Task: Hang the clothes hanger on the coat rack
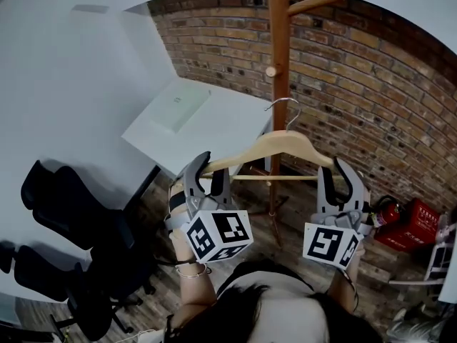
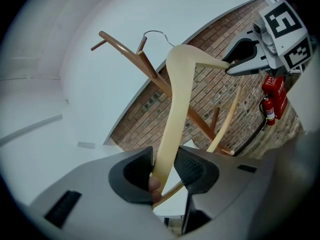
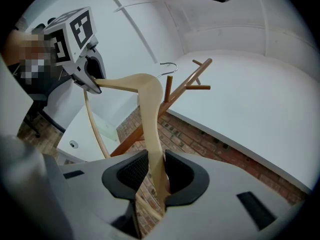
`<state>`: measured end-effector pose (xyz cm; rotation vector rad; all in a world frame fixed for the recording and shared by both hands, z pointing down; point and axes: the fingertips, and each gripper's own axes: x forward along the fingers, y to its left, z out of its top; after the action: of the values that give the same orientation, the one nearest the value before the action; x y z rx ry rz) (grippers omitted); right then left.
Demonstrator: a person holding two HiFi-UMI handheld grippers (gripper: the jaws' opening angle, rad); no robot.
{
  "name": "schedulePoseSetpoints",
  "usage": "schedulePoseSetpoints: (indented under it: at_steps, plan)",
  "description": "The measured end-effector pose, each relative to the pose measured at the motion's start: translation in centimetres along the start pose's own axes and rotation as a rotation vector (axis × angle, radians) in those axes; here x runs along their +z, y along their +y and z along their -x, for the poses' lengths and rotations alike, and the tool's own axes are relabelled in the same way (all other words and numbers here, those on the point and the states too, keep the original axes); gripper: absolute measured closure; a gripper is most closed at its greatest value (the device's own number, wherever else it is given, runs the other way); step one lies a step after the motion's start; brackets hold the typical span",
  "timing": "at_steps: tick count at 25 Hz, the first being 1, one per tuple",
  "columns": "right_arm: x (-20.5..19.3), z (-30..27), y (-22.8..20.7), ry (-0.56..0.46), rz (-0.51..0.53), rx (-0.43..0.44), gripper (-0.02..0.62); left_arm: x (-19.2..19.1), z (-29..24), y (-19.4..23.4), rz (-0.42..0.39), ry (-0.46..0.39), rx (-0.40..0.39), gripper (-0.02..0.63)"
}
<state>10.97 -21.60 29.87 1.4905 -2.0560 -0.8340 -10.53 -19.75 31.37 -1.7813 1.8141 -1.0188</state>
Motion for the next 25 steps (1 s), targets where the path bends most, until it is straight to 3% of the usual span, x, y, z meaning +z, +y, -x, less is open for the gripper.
schedulePoseSetpoints:
  at_steps: [25]
  plan:
    - [1.6,-4.5,-1.2,0.011,0.012,-0.036,0.477,0.8,-4.7,2.5,0.005,-0.034,-0.022,0.471]
